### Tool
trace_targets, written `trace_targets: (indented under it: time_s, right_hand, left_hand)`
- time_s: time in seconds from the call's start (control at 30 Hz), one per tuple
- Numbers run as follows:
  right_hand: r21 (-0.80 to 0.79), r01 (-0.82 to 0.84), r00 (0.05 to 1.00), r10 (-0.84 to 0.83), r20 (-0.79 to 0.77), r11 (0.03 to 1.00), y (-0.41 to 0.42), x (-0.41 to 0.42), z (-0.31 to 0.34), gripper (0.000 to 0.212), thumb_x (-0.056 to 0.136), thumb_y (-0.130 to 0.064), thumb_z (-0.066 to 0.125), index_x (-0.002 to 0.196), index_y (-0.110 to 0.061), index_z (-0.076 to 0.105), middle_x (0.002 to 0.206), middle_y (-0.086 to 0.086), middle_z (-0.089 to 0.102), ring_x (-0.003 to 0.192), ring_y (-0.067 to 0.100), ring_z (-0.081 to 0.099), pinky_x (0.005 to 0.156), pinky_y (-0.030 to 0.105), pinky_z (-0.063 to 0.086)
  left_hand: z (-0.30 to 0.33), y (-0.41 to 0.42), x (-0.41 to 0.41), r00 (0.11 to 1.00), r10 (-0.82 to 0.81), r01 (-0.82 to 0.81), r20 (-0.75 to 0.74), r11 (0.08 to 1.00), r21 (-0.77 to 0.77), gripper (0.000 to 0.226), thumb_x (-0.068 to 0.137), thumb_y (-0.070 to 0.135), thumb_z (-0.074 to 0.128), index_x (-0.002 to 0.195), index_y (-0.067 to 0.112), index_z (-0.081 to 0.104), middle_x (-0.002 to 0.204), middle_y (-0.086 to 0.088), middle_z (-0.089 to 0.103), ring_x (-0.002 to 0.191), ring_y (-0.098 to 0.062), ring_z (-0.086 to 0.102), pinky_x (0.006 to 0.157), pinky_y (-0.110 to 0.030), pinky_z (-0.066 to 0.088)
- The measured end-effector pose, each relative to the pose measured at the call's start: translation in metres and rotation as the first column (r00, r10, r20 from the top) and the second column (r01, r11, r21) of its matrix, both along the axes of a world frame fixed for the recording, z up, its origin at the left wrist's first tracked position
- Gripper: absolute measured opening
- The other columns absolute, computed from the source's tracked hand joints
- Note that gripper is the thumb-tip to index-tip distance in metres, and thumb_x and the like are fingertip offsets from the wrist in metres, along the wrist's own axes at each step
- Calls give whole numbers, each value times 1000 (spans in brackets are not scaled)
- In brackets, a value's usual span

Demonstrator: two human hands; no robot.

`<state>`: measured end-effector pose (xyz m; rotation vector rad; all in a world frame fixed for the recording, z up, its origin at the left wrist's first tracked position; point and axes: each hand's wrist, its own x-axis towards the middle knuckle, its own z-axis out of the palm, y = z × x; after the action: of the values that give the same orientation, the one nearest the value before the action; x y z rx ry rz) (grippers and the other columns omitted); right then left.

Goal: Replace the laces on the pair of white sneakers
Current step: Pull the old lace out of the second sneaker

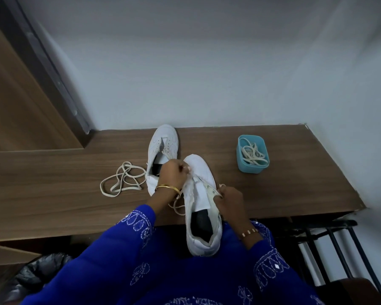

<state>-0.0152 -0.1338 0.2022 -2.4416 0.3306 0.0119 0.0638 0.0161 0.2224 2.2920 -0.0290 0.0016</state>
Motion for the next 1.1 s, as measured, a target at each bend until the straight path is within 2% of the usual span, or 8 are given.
trace_targets:
  time_s: [0.27, 0.37, 0.53, 0.6, 0.7, 0.83, 0.93, 1.1]
  right_hand:
    - [-125, -51, 997, 44, -61, 991, 6, 7, 0, 36, 79, -2, 46, 52, -16, 27, 73, 9, 48, 68, 19, 44, 51, 24, 24]
    - [-90, -34, 998, 29, -55, 995, 6, 6, -1, 35, 79, -2, 46, 52, -16, 28, 71, 5, 43, 65, 19, 43, 46, 18, 22]
    - [-74, -12, 998, 8, -56, 997, 8, 4, 1, 35, 80, -2, 46, 52, -15, 28, 76, 6, 45, 66, 18, 42, 57, 25, 28]
    - [-81, -20, 998, 16, -56, 996, 8, 4, 1, 37, 81, -2, 46, 52, -16, 28, 77, 6, 45, 67, 17, 42, 59, 24, 27]
    - [-103, -28, 998, 23, -58, 994, 7, 5, 2, 38, 81, -1, 46, 52, -16, 27, 78, 6, 44, 61, 15, 38, 51, 21, 24]
    - [-93, -7, 998, 1, -62, 996, 9, 3, 5, 34, 83, 0, 45, 53, -11, 32, 78, 9, 48, 69, 16, 42, 52, 22, 25]
    - [-59, 7, 998, -11, -59, 998, 9, 2, 7, 16, 84, 0, 46, 69, 1, 52, 85, 17, 59, 75, 24, 50, 57, 19, 26]
    - [-69, -10, 998, 6, -58, 998, 9, 2, 8, 23, 85, -1, 45, 62, -7, 41, 75, 10, 53, 73, 17, 43, 57, 20, 23]
  left_hand:
    - [5, -19, 1, 865, -501, 403, 17, 716, 570, 37, 85, 5, 50, 121, 12, 59, 120, -9, 56, 110, -28, 53, 87, -34, 43]
    - [4, -26, -6, 842, -534, 387, -79, 495, 778, 31, 88, 7, 44, 113, 9, 61, 112, -10, 59, 104, -30, 56, 77, -33, 40]
    - [19, -30, -9, 837, -541, 353, -81, 420, 836, 6, 68, 7, 67, 74, 7, 68, 80, -9, 63, 73, -26, 64, 56, -27, 34]
    - [15, -28, -7, 828, -561, 296, -8, 426, 855, 13, 53, 12, 78, 58, 12, 66, 64, -5, 62, 57, -21, 63, 48, -21, 33]
    - [0, -20, -2, 888, -458, 367, -42, 650, 665, 18, 86, 7, 52, 94, 4, 67, 98, -13, 62, 91, -31, 61, 67, -30, 43]
    - [18, -5, 6, 959, -162, 130, 231, 980, 149, 10, 82, -4, 52, 80, -1, 61, 87, -17, 62, 79, -29, 58, 69, -35, 48]
    - [32, 3, 21, 958, 144, -91, 247, 972, -215, 12, 85, -2, 53, 75, 4, 53, 83, -19, 63, 74, -23, 56, 64, -24, 39]
    - [23, 4, 16, 997, 3, -19, 80, 978, 207, 39, 86, -3, 46, 125, 1, 46, 131, -25, 42, 115, -37, 47, 90, -33, 39]
